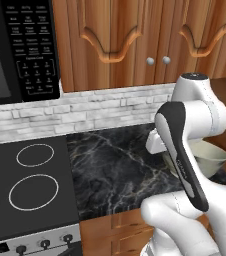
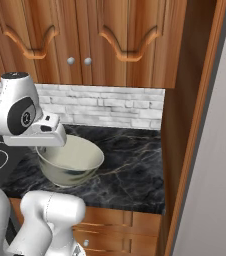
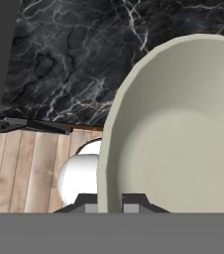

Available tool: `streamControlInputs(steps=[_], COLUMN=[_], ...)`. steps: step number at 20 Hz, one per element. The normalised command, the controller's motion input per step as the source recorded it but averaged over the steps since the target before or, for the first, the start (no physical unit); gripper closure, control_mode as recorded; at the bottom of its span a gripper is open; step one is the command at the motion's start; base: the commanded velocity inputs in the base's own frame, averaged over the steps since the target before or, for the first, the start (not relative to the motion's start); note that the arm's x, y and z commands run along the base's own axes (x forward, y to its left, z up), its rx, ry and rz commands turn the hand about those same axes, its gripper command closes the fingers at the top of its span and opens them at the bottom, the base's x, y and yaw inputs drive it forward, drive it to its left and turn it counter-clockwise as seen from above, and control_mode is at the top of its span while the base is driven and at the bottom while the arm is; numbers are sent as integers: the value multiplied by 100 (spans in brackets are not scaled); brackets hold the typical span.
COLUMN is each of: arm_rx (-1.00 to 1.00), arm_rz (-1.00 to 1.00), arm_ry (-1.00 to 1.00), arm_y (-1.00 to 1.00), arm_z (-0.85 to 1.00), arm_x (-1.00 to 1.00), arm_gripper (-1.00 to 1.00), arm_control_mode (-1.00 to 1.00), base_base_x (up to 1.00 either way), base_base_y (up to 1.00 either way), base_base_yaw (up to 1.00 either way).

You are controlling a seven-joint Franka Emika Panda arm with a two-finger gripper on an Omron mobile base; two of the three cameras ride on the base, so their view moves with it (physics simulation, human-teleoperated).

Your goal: Pick the cup and bowl from the counter and place them on the counter next to the sink.

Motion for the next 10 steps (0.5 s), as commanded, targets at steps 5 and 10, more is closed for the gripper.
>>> streamControlInputs(steps=[5,10], arm_rx=[0,0], arm_rz=[0,0], arm_ry=[0,0], arm_y=[0,0], arm_z=[0,0], arm_x=[0,0], arm_gripper=[100,100], arm_control_mode=[100,100], base_base_x=[-2,-94], base_base_y=[0,0], base_base_yaw=[0,0])
